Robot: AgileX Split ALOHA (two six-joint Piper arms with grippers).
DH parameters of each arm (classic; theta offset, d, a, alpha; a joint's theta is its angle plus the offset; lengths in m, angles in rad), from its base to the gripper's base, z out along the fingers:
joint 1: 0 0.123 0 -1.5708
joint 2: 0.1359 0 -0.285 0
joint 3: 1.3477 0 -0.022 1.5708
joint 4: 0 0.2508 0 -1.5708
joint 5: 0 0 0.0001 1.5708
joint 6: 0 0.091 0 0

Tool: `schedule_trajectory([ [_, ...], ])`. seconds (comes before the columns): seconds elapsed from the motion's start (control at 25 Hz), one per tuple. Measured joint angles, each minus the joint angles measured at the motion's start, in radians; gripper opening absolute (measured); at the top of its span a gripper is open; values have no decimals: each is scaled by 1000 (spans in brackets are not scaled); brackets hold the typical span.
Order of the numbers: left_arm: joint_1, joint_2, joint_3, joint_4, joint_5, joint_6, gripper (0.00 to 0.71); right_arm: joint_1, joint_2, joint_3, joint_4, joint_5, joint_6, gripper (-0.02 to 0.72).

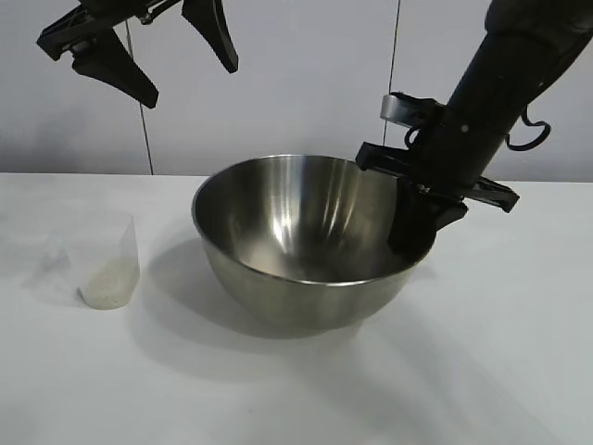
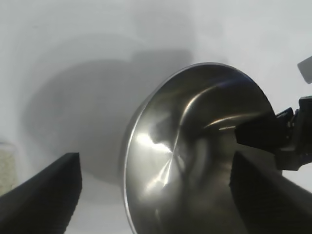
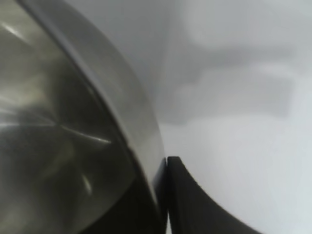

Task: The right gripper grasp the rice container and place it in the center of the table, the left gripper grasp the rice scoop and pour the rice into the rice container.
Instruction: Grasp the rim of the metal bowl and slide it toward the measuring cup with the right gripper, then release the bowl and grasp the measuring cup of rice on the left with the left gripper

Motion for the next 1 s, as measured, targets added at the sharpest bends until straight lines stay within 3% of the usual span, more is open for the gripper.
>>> schedule_trajectory([
  [0.32,0,0,0,0,0,0,600,71,52,0,10,-63,74,12],
  [0.4,0,0,0,0,-4,0,600,71,51,-1,18,-74,82,42],
  [0.48,0,0,0,0,-11,0,600,71,45,-3,23,-75,82,152],
  [0.6,0,0,0,0,-15,0,600,71,31,-3,21,-66,87,390],
  [0.72,0,0,0,0,-15,0,600,64,11,-30,13,-14,98,493],
  [1.0,0,0,0,0,-15,0,600,-23,-63,-233,-33,244,100,517],
])
